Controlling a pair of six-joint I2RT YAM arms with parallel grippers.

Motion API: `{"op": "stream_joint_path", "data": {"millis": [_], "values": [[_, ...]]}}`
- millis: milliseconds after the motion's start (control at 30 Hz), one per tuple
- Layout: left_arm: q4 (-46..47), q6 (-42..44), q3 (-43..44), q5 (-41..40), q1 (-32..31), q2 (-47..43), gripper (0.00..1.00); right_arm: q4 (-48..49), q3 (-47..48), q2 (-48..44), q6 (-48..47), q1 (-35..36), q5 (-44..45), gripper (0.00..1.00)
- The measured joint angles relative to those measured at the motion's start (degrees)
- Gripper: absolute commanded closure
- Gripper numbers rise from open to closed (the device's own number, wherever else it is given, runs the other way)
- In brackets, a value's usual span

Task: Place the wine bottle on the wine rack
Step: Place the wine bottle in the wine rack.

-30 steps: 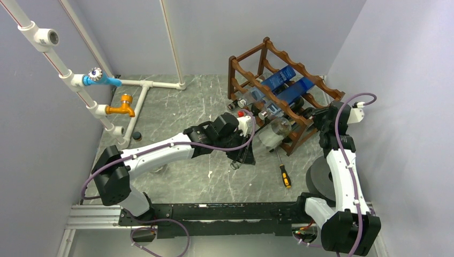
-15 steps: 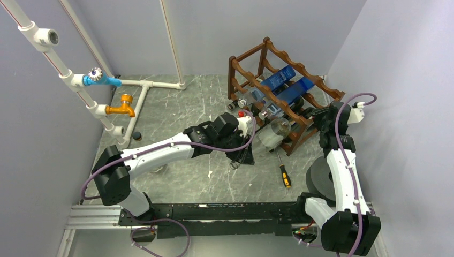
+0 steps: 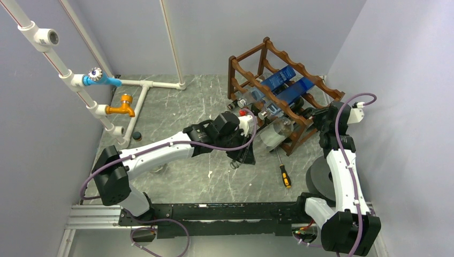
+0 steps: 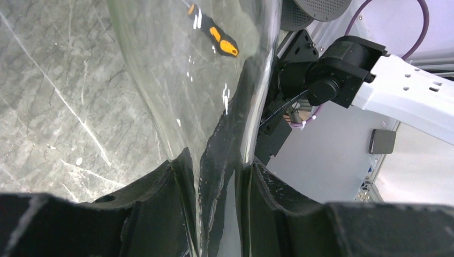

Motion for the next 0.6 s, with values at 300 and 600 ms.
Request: {"op": "stream_joint_path", "data": {"millis": [300,600], "values": [[1.68,0.28,0.63,-0.44,-0.2,0.0,1.0,-0.52,0.0,-0.31,0.37,0.07,-0.81,1.0],[3.08,3.41,2.82,-1.68,-0.46,3.72,1.0,-0.66,0.0,-0.37,0.68,0.07,-1.18,1.0]]}}
